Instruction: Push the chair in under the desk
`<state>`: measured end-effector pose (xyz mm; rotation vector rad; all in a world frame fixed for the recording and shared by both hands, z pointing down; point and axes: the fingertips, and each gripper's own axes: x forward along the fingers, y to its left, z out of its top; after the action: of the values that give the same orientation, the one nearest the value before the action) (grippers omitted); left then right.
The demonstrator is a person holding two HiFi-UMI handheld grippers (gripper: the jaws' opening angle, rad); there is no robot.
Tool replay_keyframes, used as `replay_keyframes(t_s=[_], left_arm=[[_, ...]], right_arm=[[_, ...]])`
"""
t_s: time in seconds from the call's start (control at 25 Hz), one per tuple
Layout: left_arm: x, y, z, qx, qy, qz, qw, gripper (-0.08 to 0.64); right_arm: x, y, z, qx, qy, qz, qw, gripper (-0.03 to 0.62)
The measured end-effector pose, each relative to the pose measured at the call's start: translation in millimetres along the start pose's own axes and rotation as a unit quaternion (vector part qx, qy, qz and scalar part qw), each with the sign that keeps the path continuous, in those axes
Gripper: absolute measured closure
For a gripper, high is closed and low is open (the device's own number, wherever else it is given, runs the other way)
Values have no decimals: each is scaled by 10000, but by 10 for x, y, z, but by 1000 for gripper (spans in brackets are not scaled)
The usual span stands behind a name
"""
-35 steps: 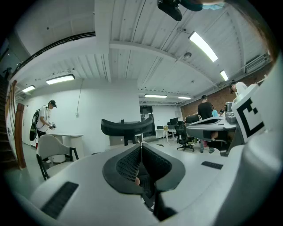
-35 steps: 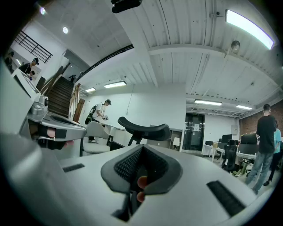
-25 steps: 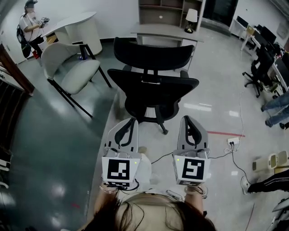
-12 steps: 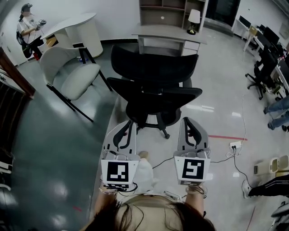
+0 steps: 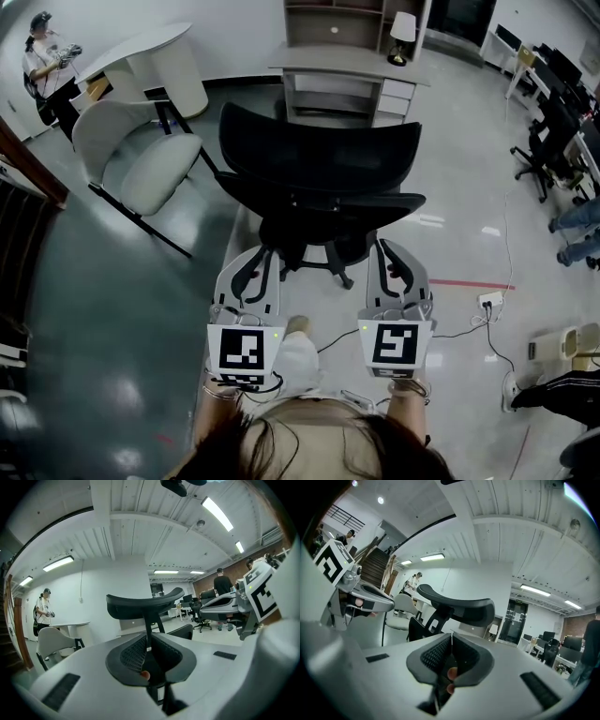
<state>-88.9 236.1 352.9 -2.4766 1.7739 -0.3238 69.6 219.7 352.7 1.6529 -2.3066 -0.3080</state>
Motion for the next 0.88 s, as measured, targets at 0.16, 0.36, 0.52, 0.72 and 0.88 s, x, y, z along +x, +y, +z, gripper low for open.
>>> replay_keyframes(t_s=[0.16,0.36,0.52,0.72,0.88], left_arm=[[147,93,-47,126,118,-15,9999,540],[350,227,-42,155,177,-12,9997,540],[485,311,-54,249,237,3,9994,540],[648,422,-110,235,328,-15,9992,540],[746,496,-165,270,396,-93,9988,527]], right_arm=[[175,-23,0,-99,66,113,9999,566],[390,-45,-7,-102,170,196,9996,566],[515,-59,-28,-124,262,198,9994,566],[678,-71,-87,-123,388,205,9990,565],[778,-78,-166,-208,542,167,9982,564]])
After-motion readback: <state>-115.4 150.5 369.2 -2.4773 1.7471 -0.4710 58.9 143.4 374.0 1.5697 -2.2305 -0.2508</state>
